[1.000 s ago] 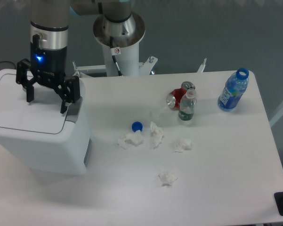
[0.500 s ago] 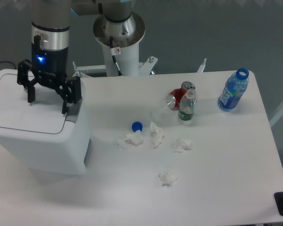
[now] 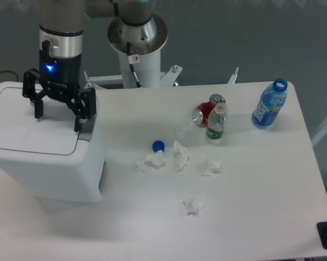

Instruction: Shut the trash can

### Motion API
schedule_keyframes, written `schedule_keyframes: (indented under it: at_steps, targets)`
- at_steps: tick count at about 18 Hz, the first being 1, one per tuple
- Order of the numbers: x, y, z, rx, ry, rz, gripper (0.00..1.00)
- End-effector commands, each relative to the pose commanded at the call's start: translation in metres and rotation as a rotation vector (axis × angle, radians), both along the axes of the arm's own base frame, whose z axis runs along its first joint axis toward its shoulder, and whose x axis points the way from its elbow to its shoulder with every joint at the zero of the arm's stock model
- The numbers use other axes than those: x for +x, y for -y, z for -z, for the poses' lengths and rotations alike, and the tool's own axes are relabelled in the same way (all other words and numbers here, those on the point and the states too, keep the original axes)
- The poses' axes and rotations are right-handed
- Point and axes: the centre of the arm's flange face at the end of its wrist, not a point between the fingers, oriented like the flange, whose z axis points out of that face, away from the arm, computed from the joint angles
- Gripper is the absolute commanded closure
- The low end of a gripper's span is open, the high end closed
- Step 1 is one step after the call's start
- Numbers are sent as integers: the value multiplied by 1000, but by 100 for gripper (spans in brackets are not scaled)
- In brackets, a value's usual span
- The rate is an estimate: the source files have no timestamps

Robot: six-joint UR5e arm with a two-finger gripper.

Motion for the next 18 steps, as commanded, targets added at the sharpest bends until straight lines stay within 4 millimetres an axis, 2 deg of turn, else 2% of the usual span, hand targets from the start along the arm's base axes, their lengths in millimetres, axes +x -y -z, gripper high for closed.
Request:
schedule_keyframes:
  at_steps: [7, 12, 18]
  targets:
    - [3, 2, -5, 8, -2, 3, 0]
    - [1, 10, -22, 35, -21, -7, 0]
    - [-54, 35, -42, 45, -116, -49, 0]
